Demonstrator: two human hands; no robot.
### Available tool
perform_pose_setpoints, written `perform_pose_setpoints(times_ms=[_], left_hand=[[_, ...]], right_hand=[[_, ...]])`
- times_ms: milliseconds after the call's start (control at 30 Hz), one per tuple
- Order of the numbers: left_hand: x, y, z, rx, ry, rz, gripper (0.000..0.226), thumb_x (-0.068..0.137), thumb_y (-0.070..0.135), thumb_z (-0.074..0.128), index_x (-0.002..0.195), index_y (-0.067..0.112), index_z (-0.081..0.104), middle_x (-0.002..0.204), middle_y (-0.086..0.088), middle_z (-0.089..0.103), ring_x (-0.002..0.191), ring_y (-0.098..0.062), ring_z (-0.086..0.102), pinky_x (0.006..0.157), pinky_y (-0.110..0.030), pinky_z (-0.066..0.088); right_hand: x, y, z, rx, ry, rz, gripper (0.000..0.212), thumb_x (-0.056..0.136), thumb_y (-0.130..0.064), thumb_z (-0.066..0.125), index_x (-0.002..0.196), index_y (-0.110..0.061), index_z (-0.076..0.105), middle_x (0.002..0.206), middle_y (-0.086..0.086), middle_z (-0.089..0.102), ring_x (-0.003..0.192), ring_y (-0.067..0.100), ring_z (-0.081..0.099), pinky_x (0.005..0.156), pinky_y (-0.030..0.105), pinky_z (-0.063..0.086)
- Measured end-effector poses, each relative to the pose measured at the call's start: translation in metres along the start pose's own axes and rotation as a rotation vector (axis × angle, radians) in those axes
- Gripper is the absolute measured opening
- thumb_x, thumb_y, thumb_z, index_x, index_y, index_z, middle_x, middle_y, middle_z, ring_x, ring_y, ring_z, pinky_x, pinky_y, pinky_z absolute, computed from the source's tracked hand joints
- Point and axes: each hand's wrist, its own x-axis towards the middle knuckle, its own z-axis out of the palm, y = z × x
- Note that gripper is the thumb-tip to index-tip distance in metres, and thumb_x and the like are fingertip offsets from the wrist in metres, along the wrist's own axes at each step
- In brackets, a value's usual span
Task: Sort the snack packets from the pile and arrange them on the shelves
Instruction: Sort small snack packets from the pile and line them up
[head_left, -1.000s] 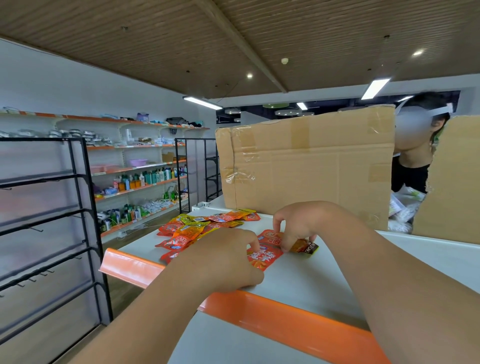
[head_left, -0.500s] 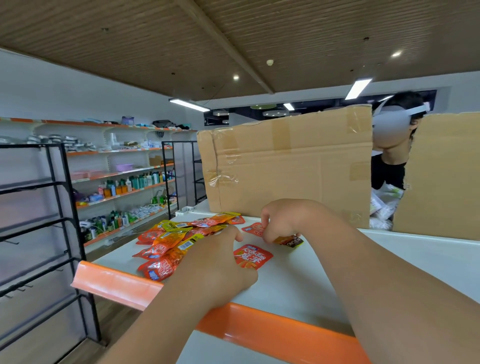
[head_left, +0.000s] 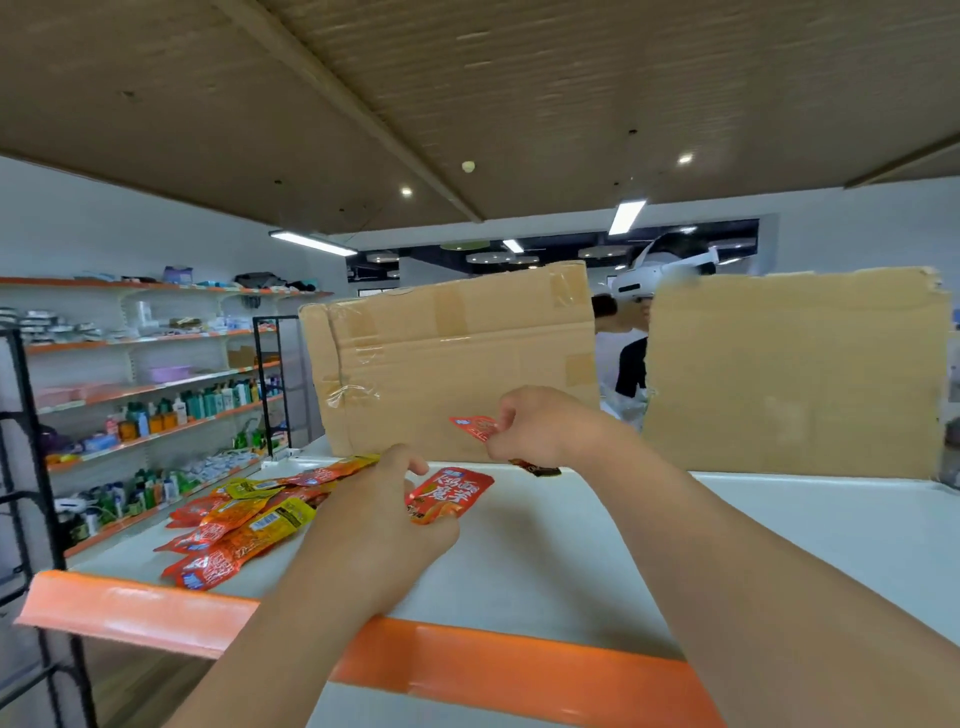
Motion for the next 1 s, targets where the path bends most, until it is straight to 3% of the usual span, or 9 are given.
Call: perform_pose_setpoints(times_ms=[67,167,300,467,633,1000], left_hand=[[-0.005,0.021,0.007,-0.023,-0.003,0.019,0.042,0.075,0.047,0.077,0.106,0.037,0.051,0.097,0.018,0.062,0.091,-0.008,0.061,0.079,-0.032,0.049],[-0.015,0.062,0.02,-0.091,-0.022,0.055,0.037,0.072,0.044,0.076,0.099,0.036,0.052,0.096,0.02,0.064,0.08,-0.005,0.063,0.071,-0.032,0.051],[-0.032,0.135,0.045,-0.164,-0.048,0.143,0.033,0.073,0.04,0.077,0.094,0.035,0.052,0.095,0.021,0.066,0.073,-0.004,0.063,0.064,-0.029,0.048],[-0.068,0.238,0.089,-0.247,-0.122,0.261,0.033,0.079,0.04,0.075,0.098,0.034,0.049,0.097,0.019,0.062,0.078,-0.009,0.064,0.07,-0.034,0.052],[-0.103,0.334,0.123,-0.285,-0.175,0.36,0.032,0.08,0.041,0.072,0.098,0.03,0.048,0.091,0.011,0.065,0.076,-0.016,0.063,0.074,-0.039,0.053],[-0.174,0.498,0.192,-0.36,-0.255,0.552,0.029,0.084,0.046,0.07,0.098,0.033,0.048,0.09,0.009,0.062,0.082,-0.014,0.06,0.076,-0.038,0.054]], right_hand=[[-0.021,0.025,-0.014,0.016,0.031,0.041,0.028,0.087,-0.028,0.063,0.106,-0.007,0.065,0.099,0.016,0.071,0.087,0.032,0.067,0.064,0.029,0.042],[-0.058,0.067,-0.037,0.047,0.062,0.104,0.027,0.086,-0.029,0.063,0.104,-0.008,0.064,0.099,0.017,0.071,0.076,0.027,0.06,0.065,0.03,0.042],[-0.119,0.127,-0.079,0.068,0.137,0.201,0.023,0.083,-0.032,0.068,0.098,-0.015,0.065,0.08,0.007,0.069,0.068,0.021,0.058,0.062,0.028,0.042],[-0.213,0.209,-0.138,0.068,0.218,0.336,0.017,0.083,-0.027,0.065,0.094,-0.014,0.064,0.074,0.009,0.07,0.057,0.022,0.056,0.057,0.027,0.043],[-0.307,0.28,-0.188,0.02,0.334,0.442,0.021,0.084,-0.034,0.068,0.093,-0.016,0.064,0.083,0.006,0.066,0.065,0.021,0.054,0.058,0.028,0.04],[-0.456,0.39,-0.25,0.028,0.476,0.61,0.019,0.086,-0.032,0.069,0.09,-0.015,0.062,0.073,0.002,0.062,0.057,0.017,0.052,0.051,0.025,0.037]])
